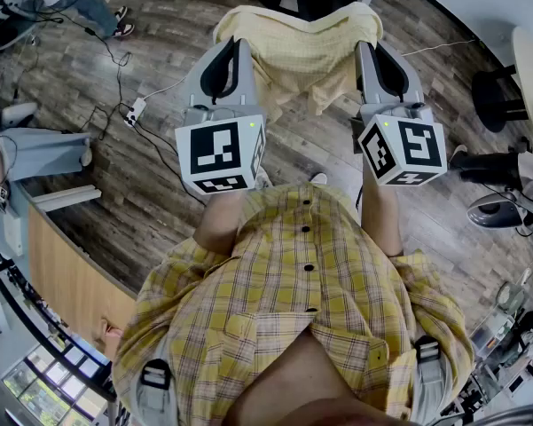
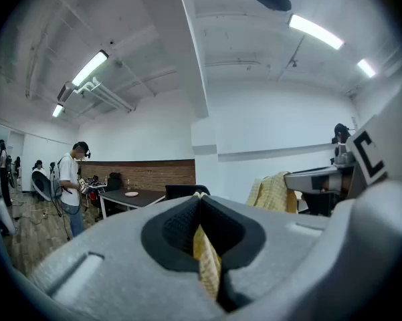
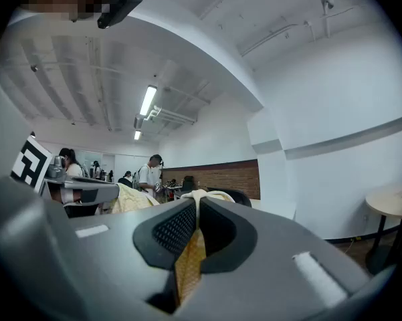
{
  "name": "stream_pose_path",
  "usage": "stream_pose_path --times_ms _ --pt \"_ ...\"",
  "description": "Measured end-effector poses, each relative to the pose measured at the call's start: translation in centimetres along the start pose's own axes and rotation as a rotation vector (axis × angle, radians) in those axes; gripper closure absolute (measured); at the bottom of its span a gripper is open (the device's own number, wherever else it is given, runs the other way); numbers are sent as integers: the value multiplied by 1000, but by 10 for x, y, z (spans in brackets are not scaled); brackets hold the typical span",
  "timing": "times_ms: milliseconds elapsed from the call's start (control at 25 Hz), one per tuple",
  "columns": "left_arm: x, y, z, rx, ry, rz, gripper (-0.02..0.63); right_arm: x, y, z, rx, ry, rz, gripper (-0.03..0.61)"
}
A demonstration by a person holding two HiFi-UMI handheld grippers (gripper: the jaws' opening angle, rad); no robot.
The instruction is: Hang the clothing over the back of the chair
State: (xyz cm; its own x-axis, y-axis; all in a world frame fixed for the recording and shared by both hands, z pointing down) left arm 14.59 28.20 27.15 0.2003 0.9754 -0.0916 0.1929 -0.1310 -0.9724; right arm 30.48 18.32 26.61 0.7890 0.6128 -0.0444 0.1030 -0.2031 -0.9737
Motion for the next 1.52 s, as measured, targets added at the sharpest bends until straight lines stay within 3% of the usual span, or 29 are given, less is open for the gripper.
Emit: stream_pose_path --times_ms 600,1160,1520 --pt "2 -7 39 11 -53 -48 609 -14 -7 30 -39 -48 -32 565" --pt "-1 -13 102 -29 -160 -111 609 -41 -16 80 -1 -173 -77 565" --pt "-21 -10 109 -36 -177 -120 609 -59 -8 80 15 -171 -76 565"
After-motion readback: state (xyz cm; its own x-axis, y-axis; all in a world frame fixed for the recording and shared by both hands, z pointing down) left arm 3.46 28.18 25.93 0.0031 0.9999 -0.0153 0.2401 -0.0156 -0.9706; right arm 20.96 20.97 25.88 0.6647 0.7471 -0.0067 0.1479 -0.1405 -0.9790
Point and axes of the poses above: the fingertips, and each gripper's own axes: x backward along the fingers, z to its left, y out of its top, the point moved 3 cm from there along x, backward along the fingers, and after that the axes turned 10 degrees about -x, right-handed, at the moved point
